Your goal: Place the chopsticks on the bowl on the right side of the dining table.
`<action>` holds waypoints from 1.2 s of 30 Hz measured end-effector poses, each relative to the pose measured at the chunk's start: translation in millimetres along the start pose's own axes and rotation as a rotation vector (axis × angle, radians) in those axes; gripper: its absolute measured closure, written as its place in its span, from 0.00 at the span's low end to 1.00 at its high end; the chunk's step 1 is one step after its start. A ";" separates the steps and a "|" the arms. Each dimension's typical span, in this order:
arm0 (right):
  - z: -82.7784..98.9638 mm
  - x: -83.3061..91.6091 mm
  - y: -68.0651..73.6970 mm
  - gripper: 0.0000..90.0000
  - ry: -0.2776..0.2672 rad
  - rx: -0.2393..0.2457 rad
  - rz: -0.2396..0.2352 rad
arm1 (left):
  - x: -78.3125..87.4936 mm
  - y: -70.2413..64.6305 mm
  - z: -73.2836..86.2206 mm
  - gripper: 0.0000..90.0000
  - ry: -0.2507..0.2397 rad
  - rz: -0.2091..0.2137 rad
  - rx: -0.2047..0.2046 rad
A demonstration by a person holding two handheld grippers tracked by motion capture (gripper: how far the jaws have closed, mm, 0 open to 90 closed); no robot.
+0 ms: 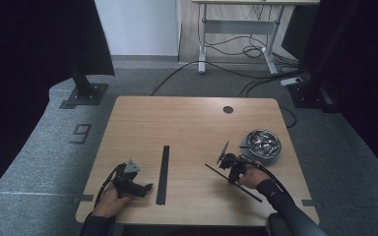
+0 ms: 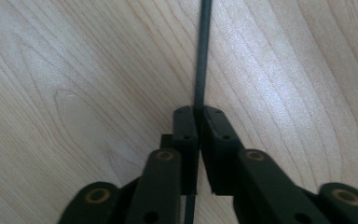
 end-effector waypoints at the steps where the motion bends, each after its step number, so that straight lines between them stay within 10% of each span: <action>1: -0.5 0.0 0.2 0.95 0.005 -0.001 0.000 | 0.0 0.0 0.0 0.00 0.000 0.000 0.000; 18: 0.1 1.6 0.1 0.96 0.002 -0.027 -0.010 | 0.0 0.0 -0.1 0.00 0.000 0.000 0.000; 36: 20.3 47.2 -10.1 0.95 -0.069 -0.065 -0.016 | -0.1 0.0 0.0 0.00 -0.001 0.000 0.000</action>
Point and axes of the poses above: each handheld gripper's, and its own axes: x roughly backward along the jaws, z roughly out of its underside, y roughly to its left, the point moved 1 cm from there along -x, roughly forward along the jaws, and after that the axes turned 15 degrees about x, right-handed, at the moved point
